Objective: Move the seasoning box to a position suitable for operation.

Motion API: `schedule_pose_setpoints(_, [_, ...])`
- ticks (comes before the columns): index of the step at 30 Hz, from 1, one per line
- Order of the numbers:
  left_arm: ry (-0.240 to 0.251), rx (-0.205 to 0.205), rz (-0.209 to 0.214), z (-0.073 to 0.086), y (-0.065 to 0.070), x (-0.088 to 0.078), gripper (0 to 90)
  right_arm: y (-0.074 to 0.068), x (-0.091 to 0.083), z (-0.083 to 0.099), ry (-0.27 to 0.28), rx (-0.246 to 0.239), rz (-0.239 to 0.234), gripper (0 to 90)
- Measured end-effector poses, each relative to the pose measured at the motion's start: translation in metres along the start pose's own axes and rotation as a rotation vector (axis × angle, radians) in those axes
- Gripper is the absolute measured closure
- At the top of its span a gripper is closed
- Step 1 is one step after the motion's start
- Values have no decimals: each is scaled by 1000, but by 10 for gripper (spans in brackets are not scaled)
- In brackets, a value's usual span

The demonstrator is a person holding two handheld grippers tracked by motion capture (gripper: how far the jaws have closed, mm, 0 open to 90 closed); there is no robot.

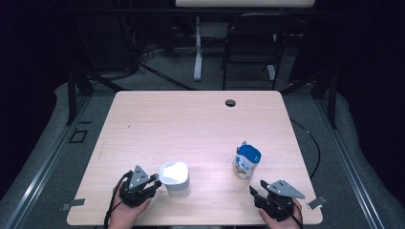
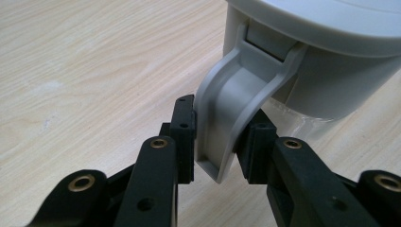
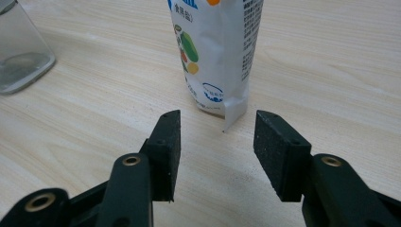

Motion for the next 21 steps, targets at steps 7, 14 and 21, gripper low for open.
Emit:
schedule_pose_setpoints(7, [1, 4, 9, -2, 6, 2, 711, -5, 4, 3, -27, -5, -49, 522])
schedule_pose_setpoints(14, [-1, 14, 16, -4, 12, 2, 710, -7, 6, 4, -25, -10, -59, 509])
schedule_pose_setpoints(21, [-4, 15, 27, -3, 13, 1, 708, -6, 6, 5, -41, -21, -50, 497])
Point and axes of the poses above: each handheld gripper's, and its own axes: x roughly forward along the jaws, z roughly out of its underside, y roughly to its right, the point moved 6 cm from there along x, roughly forward along the jaws, and after that the axes turned 6 degrees about -z, right-handed, at the moved point
